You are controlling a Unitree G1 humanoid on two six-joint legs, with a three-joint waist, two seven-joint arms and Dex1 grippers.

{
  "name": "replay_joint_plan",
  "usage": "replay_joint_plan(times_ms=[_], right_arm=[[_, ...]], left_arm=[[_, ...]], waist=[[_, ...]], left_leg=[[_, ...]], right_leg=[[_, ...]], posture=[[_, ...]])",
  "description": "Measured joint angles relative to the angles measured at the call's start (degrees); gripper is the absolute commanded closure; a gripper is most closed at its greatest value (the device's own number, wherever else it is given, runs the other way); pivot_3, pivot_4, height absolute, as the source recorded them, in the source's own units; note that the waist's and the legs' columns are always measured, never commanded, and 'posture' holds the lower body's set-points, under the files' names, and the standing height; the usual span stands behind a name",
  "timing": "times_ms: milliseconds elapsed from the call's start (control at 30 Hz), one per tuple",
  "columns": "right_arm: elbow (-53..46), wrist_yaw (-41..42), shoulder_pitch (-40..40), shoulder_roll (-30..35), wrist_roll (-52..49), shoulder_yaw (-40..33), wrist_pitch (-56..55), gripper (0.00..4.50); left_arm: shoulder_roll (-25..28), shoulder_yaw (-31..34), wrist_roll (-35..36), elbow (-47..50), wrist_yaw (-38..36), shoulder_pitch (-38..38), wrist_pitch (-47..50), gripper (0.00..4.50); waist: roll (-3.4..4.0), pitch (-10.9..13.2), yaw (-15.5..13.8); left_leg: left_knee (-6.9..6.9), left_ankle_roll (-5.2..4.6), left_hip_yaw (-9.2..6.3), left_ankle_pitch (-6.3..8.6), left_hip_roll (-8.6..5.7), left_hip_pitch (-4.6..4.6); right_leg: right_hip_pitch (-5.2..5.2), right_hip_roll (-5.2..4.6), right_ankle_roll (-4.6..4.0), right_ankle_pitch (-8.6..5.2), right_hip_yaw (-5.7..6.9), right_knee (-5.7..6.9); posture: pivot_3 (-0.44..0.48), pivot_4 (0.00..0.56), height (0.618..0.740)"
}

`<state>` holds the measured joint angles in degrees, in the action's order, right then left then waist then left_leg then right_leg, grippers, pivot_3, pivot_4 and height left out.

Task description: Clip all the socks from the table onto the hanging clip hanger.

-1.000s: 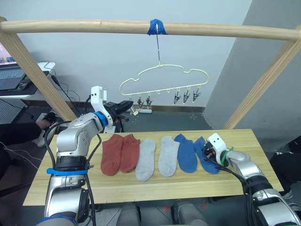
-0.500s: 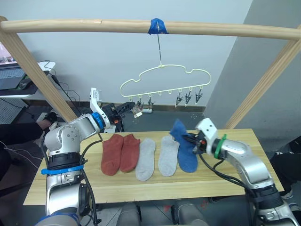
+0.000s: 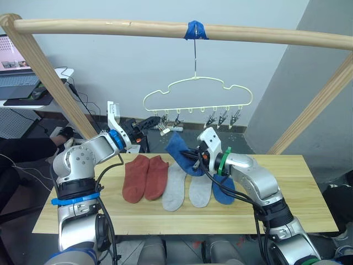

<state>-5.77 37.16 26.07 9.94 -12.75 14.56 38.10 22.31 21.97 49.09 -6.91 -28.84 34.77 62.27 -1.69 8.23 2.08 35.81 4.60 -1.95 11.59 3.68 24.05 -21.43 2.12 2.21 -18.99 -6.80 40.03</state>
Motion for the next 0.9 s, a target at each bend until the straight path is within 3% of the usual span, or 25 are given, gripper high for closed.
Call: replay_joint_plan(times_ms=[667, 900], right_arm=[[3.9, -2.1, 6.2, -5.2, -1.9, -0.2, 0.6, 4.48], [6.0, -2.5, 6.3, -5.6, -1.9, -0.3, 0.1, 4.50]], left_arm=[[0.1, -0.2, 1.9, 2.3, 0.5, -1.4, -0.6, 4.50], [1.5, -0.2, 2.3, 4.3, -0.9, -2.6, -1.6, 2.34]], waist=[[0.04, 0.3, -0.2], [0.05, 0.4, -0.2]], left_leg=[[-0.04, 0.00, -0.14, 0.00, 0.00, 0.07], [-0.08, 0.00, -0.21, 0.00, 0.00, 0.08]], right_leg=[[-0.01, 0.00, 0.01, -0.01, 0.12, -0.05], [-0.02, 0.00, 0.01, -0.01, 0.18, -0.06]], posture=[[0.057, 0.136, 0.740], [0.072, 0.135, 0.740]])
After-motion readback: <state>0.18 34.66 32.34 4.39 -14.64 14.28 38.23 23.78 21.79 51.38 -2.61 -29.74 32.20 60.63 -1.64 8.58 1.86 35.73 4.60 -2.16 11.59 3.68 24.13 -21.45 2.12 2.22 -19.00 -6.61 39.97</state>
